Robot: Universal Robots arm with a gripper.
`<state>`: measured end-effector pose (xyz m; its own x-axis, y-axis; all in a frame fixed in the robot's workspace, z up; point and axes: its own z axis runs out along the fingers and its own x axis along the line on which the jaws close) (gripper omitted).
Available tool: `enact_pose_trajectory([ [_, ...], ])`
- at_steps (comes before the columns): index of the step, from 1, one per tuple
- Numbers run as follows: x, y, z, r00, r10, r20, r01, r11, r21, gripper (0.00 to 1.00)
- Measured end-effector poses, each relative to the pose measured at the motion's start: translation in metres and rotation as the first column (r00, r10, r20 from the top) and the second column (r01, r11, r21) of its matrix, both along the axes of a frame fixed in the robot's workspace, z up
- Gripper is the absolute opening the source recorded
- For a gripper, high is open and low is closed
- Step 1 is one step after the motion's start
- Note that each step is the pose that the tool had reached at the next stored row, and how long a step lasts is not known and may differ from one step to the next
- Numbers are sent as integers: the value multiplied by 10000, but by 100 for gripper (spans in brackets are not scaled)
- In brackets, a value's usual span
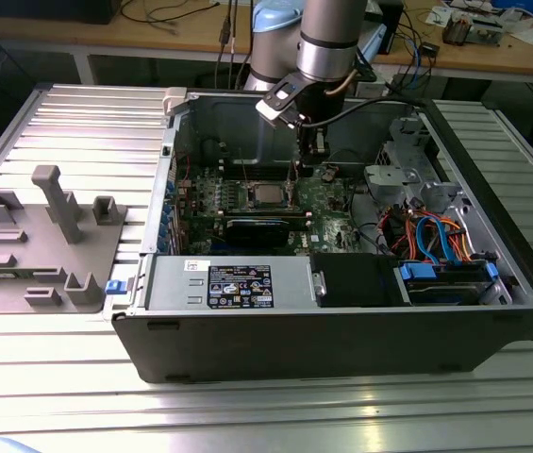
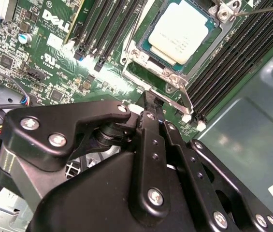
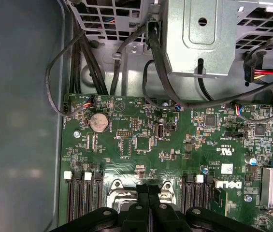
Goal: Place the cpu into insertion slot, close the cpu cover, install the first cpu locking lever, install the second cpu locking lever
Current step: 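Close the cpu cover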
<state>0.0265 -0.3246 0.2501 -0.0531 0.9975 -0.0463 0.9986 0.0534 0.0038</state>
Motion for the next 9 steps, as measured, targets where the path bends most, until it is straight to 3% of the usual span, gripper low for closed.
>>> enact_pose_trajectory([
  [9,-26,0,0,10000,-1,0,1,10000,0,11],
])
